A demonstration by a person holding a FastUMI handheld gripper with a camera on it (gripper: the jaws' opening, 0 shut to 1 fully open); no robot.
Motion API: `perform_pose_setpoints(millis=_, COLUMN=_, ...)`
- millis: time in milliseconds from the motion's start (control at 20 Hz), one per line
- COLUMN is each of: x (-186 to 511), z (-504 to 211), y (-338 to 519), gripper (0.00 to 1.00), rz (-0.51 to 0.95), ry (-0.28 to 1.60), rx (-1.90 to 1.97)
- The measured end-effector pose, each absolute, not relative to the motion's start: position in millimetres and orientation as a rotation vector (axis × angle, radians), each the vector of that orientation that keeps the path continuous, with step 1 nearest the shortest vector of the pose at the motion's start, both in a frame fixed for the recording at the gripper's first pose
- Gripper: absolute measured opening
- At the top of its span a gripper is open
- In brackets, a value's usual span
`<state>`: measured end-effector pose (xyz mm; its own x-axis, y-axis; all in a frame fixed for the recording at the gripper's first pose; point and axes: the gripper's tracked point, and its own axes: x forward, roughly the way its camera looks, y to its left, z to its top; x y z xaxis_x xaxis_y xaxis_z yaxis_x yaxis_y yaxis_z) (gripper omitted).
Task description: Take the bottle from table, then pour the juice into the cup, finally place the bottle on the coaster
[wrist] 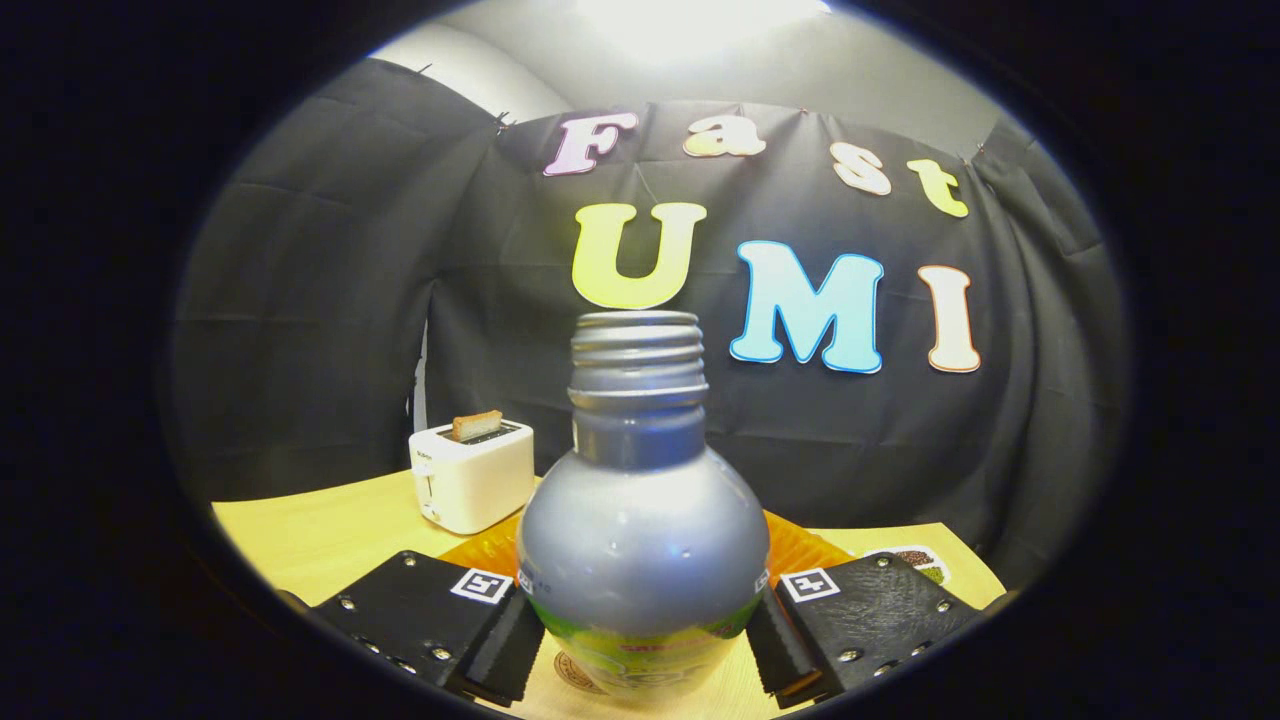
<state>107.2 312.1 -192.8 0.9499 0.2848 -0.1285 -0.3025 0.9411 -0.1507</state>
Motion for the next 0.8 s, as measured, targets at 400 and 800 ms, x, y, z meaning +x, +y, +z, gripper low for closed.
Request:
perform_pose_setpoints(millis=400, x=130.8, z=-271.8, y=326.4, gripper=0.83, rz=0.369, ry=0.208, rx=-0.074)
perform_pose_setpoints(millis=800, x=145.9, z=-316.7, y=331.4, gripper=0.83, rz=0.381, ry=0.275, rx=-0.034)
